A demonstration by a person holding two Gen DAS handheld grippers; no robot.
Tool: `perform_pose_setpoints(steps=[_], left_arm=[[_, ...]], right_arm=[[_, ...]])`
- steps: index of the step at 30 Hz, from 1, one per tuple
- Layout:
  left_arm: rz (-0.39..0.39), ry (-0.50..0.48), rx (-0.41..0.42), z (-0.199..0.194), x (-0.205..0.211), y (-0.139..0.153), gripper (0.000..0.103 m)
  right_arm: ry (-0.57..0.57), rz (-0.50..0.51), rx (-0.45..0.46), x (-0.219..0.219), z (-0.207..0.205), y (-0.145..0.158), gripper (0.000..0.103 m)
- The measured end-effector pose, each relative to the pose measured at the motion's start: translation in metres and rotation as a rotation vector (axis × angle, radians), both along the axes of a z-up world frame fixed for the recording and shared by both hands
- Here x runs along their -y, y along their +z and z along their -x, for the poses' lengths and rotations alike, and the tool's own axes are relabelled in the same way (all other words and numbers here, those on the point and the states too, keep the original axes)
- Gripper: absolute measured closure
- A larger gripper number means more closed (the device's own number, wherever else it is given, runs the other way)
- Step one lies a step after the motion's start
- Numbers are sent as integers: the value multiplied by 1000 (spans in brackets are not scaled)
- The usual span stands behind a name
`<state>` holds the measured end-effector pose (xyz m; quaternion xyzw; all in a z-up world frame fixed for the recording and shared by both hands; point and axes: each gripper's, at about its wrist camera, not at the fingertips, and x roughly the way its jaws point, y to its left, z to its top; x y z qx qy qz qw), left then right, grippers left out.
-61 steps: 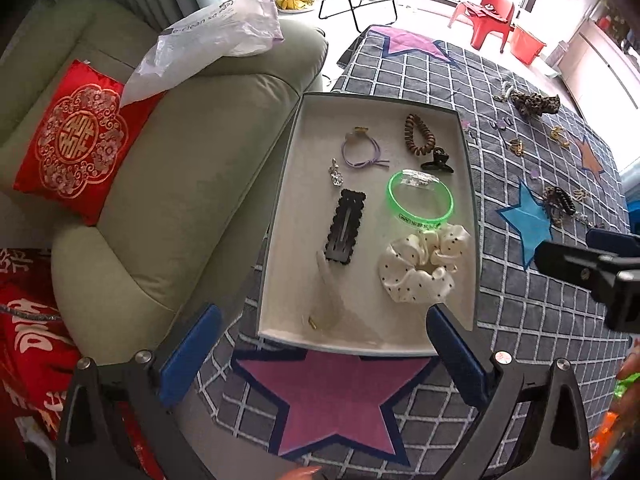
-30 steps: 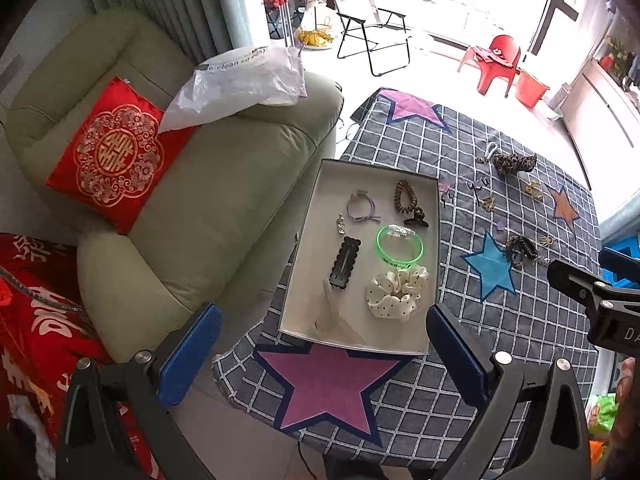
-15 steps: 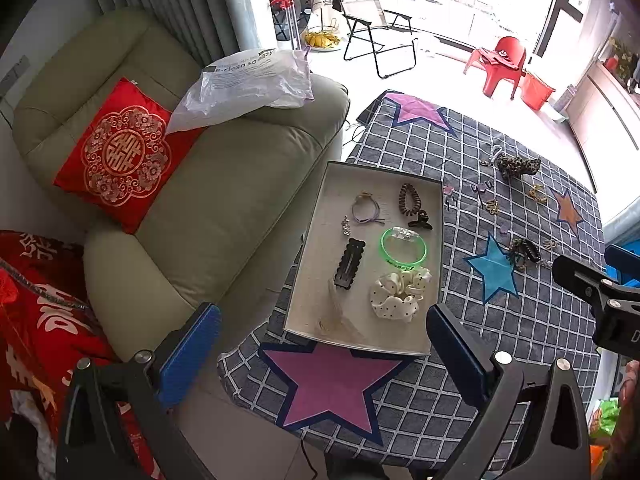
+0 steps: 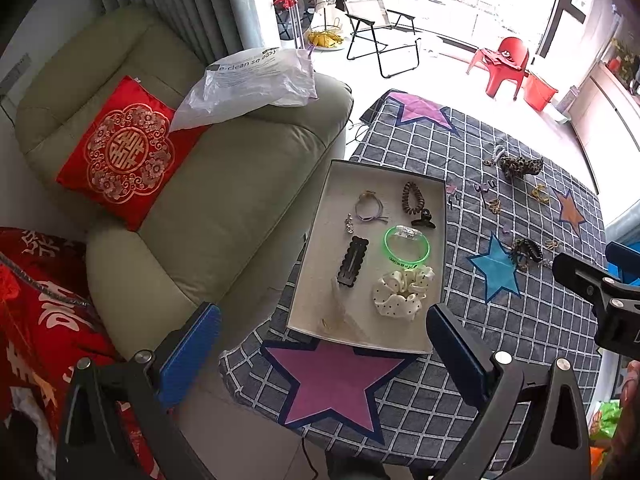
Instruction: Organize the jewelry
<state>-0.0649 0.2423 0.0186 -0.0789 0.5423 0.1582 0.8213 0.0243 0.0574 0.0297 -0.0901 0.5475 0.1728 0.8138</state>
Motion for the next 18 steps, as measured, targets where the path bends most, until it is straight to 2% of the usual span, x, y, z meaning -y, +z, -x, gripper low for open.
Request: perform_pose_setpoints(steps=[18], left_arm=[[0, 17, -5, 6, -3, -2, 0]], right_arm=[[17, 0, 0, -5, 3, 1, 0]])
